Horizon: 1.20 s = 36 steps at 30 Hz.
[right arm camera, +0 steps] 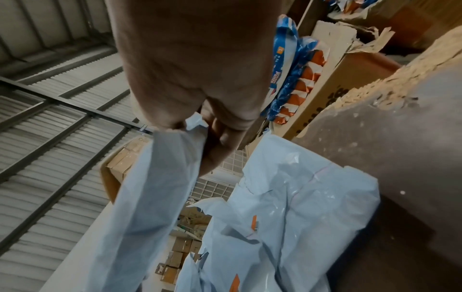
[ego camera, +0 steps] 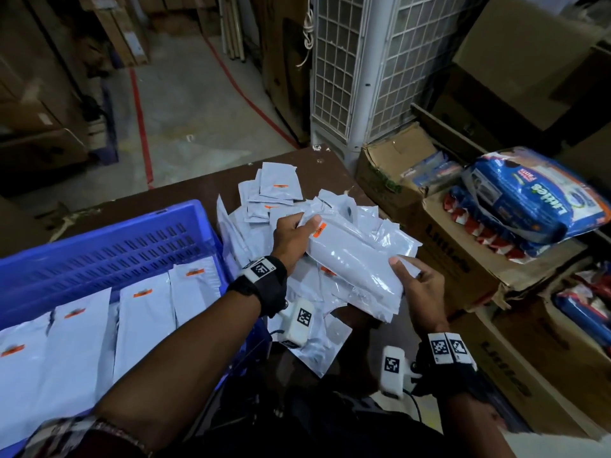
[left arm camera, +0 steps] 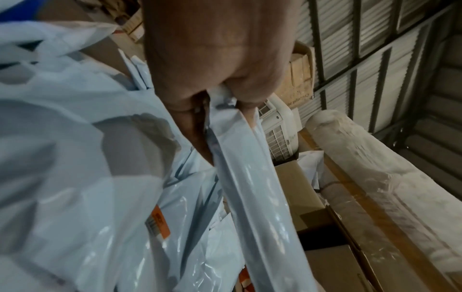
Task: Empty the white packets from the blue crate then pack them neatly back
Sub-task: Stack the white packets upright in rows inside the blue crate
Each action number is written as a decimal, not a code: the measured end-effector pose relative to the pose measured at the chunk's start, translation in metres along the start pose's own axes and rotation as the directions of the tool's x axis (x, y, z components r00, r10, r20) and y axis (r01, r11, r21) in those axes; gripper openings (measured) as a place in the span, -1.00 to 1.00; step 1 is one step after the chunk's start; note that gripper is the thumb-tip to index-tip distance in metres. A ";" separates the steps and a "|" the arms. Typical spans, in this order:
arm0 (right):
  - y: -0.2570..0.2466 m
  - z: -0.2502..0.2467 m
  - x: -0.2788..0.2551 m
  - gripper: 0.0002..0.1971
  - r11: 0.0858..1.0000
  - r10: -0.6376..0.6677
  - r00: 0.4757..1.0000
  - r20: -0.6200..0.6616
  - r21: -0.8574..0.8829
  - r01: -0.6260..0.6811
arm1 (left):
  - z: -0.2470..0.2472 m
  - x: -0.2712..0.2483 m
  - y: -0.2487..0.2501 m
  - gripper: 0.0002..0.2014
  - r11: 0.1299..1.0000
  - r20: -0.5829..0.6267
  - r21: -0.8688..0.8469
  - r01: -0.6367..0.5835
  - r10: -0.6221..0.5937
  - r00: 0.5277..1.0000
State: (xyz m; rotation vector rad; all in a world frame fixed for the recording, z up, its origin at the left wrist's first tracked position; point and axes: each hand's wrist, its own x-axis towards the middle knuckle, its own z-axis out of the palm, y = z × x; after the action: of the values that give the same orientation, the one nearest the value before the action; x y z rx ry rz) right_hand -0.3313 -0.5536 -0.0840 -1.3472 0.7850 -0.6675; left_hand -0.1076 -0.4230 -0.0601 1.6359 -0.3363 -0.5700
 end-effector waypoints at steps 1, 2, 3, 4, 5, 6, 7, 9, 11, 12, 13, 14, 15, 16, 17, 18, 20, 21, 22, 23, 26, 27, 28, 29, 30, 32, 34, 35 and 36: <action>0.000 0.000 0.002 -0.83 0.999 -0.005 1.000 0.028 -0.040 0.006 | -0.001 0.001 0.001 -0.76 1.000 -0.032 0.010 -0.028 0.029 0.999; 0.000 -0.001 0.005 -0.85 0.995 -0.010 0.998 0.067 -0.097 0.017 | -0.002 0.003 0.001 -0.75 0.997 -0.042 0.023 -0.069 0.070 0.997; -0.001 -0.002 0.008 -0.86 0.988 -0.014 0.995 0.101 -0.153 0.029 | -0.004 0.005 0.004 -0.72 0.993 -0.023 0.029 -0.112 0.113 0.993; -0.003 -0.004 0.010 -0.83 0.980 -0.015 0.992 0.122 -0.196 0.039 | -0.006 0.006 0.006 -0.67 0.989 0.010 0.033 -0.141 0.141 0.990; -0.006 -0.005 0.012 -0.77 0.973 -0.017 0.992 0.128 -0.225 0.046 | -0.008 0.008 0.009 -0.62 0.987 0.049 0.038 -0.158 0.156 0.986; -0.011 -0.005 0.013 -0.67 0.968 -0.018 0.991 0.130 -0.247 0.050 | -0.009 0.009 0.010 -0.58 0.985 0.087 0.045 -0.165 0.161 0.983; -0.017 -0.003 0.013 -0.59 0.957 -0.028 0.990 0.139 -0.283 0.067 | -0.009 0.009 0.011 -0.58 0.984 0.118 0.062 -0.167 0.158 0.980; -0.031 0.009 0.011 -0.37 0.900 -0.056 0.977 0.207 -0.413 0.139 | -0.006 0.010 0.013 -0.63 0.977 0.172 0.106 -0.187 0.167 0.971; -0.039 0.028 0.005 -0.04 0.830 -0.036 0.949 0.313 -0.519 0.203 | 0.000 0.009 0.015 -0.68 0.973 0.233 0.115 -0.202 0.171 0.957; -0.038 0.036 0.002 0.11 0.802 -0.039 0.932 0.360 -0.545 0.244 | 0.003 0.008 0.017 -0.73 0.976 0.250 0.103 -0.191 0.161 0.955; -0.032 0.044 0.000 0.20 0.777 -0.063 0.913 0.404 -0.554 0.299 | 0.006 0.007 0.019 -0.78 0.978 0.263 0.096 -0.183 0.153 0.953; -0.025 0.049 -0.001 0.24 0.753 -0.097 0.892 0.443 -0.553 0.356 | 0.008 0.008 0.020 -0.81 0.979 0.263 0.097 -0.182 0.151 0.953; -0.016 0.052 -0.002 0.22 0.734 -0.125 0.876 0.466 -0.551 0.398 | 0.009 0.008 0.021 -0.80 0.977 0.257 0.107 -0.182 0.149 0.955; -0.009 0.053 -0.003 0.16 0.719 -0.144 0.871 0.470 -0.555 0.418 | 0.009 0.011 0.019 -0.78 0.976 0.238 0.122 -0.178 0.146 0.960; -0.004 0.053 -0.004 0.08 0.713 -0.153 0.877 0.455 -0.564 0.416 | 0.008 0.013 0.019 -0.77 0.975 0.208 0.145 -0.168 0.136 0.969; -0.002 0.051 -0.004 0.02 0.717 -0.153 0.890 0.430 -0.571 0.400 | 0.006 0.015 0.020 -0.76 0.972 0.171 0.174 -0.158 0.128 0.977; 0.002 0.045 -0.002 -0.09 0.727 -0.152 0.901 0.407 -0.572 0.380 | -0.001 0.018 0.025 -0.78 0.965 0.098 0.217 -0.149 0.131 0.987; 0.004 0.041 0.000 -0.12 0.725 -0.163 0.899 0.406 -0.569 0.389 | -0.005 0.018 0.029 -0.80 0.968 0.062 0.208 -0.139 0.129 0.990; 0.006 0.037 0.003 -0.15 0.721 -0.174 0.898 0.404 -0.569 0.396 | -0.008 0.019 0.033 -0.83 0.980 0.019 0.170 -0.105 0.103 0.994; 0.008 0.033 0.006 -0.17 0.719 -0.176 0.903 0.391 -0.576 0.389 | -0.011 0.018 0.037 -0.85 0.990 -0.025 0.132 -0.058 0.061 0.998; 0.010 0.026 0.014 -0.22 0.736 -0.128 0.955 0.268 -0.620 0.273 | -0.020 0.028 0.030 -0.78 0.935 -0.173 0.354 0.032 0.031 0.984; 0.009 0.025 0.016 -0.24 0.751 -0.097 0.968 0.232 -0.621 0.225 | -0.022 0.029 0.025 -0.68 0.845 -0.166 0.530 0.072 0.020 0.986; 0.008 0.026 0.017 -0.24 0.760 -0.070 0.975 0.209 -0.622 0.188 | -0.022 0.028 0.020 -0.51 0.729 -0.126 0.676 0.105 -0.026 0.992; 0.007 0.026 0.018 -0.25 0.761 -0.050 0.979 0.197 -0.627 0.165 | -0.020 0.025 0.016 -0.32 0.631 -0.074 0.766 0.122 -0.103 0.992; 0.006 0.028 0.019 -0.25 0.757 -0.029 0.981 0.194 -0.636 0.148 | -0.017 0.023 0.012 -0.16 0.553 -0.028 0.824 0.122 -0.174 0.984; 0.006 0.034 0.020 -0.25 0.752 0.008 0.983 0.186 -0.648 0.116 | -0.009 0.017 0.007 0.01 0.436 0.032 0.896 0.087 -0.259 0.965; 0.005 0.041 0.021 -0.24 0.763 0.025 0.983 0.182 -0.638 0.099 | -0.002 0.016 0.002 0.08 0.360 0.028 0.929 0.080 -0.285 0.958; 0.006 0.044 0.022 -0.25 0.766 0.019 0.983 0.182 -0.635 0.103 | 0.000 0.016 0.000 0.10 0.344 0.009 0.934 0.093 -0.285 0.958; 0.007 0.046 0.023 -0.27 0.764 0.010 0.983 0.182 -0.636 0.110 | 0.002 0.018 -0.003 0.11 0.333 -0.004 0.937 0.101 -0.280 0.960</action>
State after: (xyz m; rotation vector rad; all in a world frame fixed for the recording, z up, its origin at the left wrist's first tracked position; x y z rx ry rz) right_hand -0.2805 -0.5446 -0.0910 -2.0363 0.8746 -0.3052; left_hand -0.0942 -0.4336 -0.0662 2.8228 -0.6826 -0.7537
